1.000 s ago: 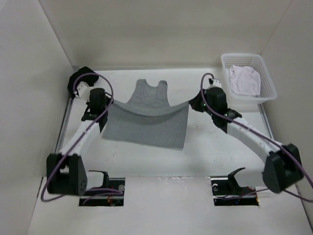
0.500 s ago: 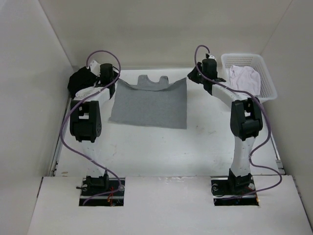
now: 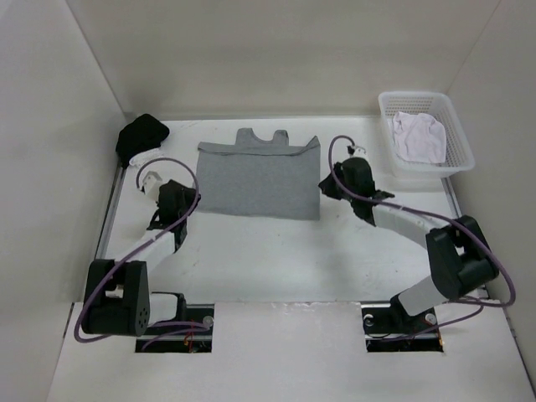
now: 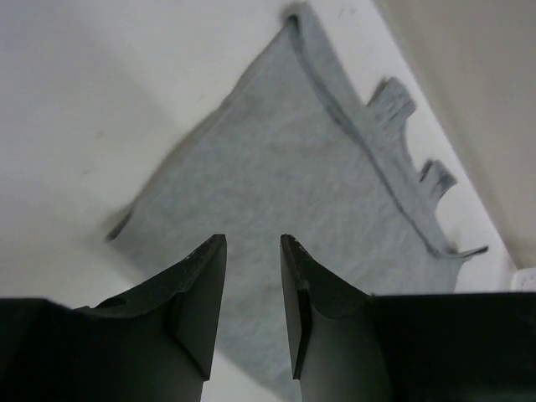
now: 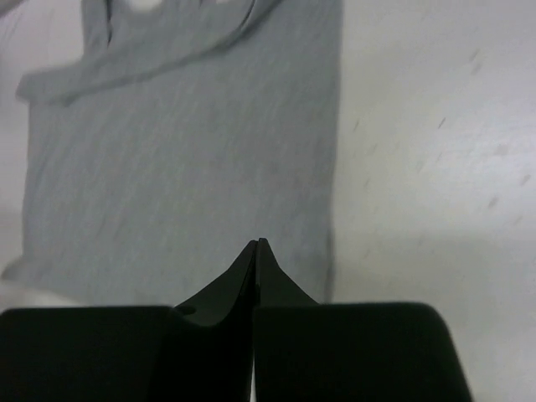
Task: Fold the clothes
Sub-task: Fold the tank top
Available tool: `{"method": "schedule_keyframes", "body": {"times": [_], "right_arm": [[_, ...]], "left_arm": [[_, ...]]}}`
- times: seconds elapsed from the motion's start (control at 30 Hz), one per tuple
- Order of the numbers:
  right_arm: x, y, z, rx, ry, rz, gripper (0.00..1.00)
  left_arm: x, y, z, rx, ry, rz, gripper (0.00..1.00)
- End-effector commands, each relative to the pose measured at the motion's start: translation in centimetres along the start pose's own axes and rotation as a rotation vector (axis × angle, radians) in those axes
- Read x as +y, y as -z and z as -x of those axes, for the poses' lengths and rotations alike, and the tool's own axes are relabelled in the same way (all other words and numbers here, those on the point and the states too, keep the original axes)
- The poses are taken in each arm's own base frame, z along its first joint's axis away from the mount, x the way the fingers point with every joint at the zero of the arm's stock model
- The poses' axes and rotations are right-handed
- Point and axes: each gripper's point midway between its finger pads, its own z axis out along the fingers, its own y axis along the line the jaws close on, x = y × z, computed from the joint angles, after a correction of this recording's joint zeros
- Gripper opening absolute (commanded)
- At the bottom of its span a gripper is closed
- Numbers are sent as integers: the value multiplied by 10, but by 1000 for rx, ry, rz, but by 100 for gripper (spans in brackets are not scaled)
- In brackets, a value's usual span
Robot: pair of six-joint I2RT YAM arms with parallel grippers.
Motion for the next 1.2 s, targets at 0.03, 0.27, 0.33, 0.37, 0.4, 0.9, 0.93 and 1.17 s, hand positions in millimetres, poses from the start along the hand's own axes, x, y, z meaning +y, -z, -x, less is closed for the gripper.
{"method": "schedule_keyframes", "body": {"times": [0.03, 0.27, 0.33, 0.37, 0.4, 0.9, 0.93, 1.17], "right_arm": [[11, 29, -31, -35, -11, 72, 6], [-13, 58, -77, 18, -62, 80, 39], [-16, 59, -85, 35, -83, 82, 45], [-19, 57, -90, 45, -93, 73, 46], [-23, 55, -95, 58, -108, 62, 47], [-22, 25, -115, 112, -342, 66, 39], [-22, 24, -113, 103, -355, 67, 38], [-29, 14, -113, 92, -386, 47, 14]], "left_arm": [[38, 13, -12, 62, 66, 10, 34], [59, -3, -18, 104, 111, 22, 45], [61, -6, -21, 110, 130, 30, 42], [64, -6, -22, 109, 138, 41, 40], [68, -8, -22, 107, 151, 56, 37], [80, -24, -29, 114, 168, 114, 11], [80, -25, -29, 113, 167, 115, 10], [83, -27, -30, 110, 165, 116, 3]]}}
